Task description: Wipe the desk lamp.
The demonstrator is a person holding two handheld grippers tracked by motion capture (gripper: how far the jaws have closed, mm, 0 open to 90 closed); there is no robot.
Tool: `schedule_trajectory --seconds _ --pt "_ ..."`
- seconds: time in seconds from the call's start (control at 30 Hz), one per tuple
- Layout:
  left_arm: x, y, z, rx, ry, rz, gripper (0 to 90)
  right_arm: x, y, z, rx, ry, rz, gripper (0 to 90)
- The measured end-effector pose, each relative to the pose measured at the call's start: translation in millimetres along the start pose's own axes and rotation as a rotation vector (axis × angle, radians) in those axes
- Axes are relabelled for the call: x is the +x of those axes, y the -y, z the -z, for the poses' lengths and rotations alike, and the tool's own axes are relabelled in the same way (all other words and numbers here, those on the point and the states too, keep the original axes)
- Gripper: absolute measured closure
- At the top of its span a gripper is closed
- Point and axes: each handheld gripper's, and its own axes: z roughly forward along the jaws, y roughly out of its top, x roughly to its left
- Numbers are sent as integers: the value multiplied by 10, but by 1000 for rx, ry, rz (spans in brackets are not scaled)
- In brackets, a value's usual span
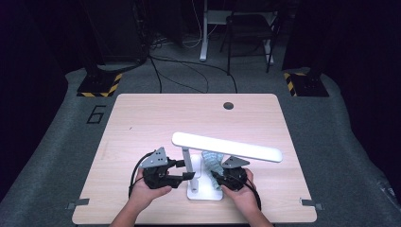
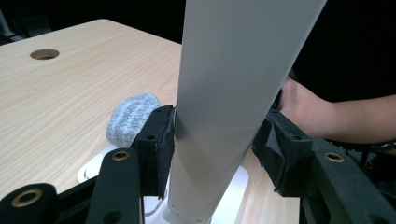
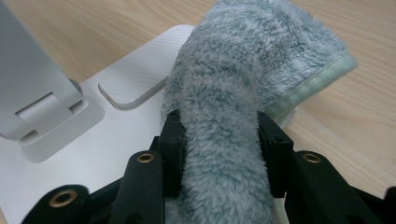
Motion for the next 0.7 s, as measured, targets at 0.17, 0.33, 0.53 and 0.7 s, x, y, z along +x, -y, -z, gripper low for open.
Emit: schedule_trajectory --seconds 0.17,0.33,0.53,0.7 --pt "-23 -22 -54 4 5 -20 483 -29 3 12 2 3 -18 607" --pt "-38 -37 -98 6 25 -28 486 -64 -6 13 8 12 -10 607" --pt "-70 -36 -120 6 41 -46 498 -125 4 20 6 22 -30 605" --pt "-138 -62 -128 16 -7 -95 522 -150 -3 53 11 25 -60 601"
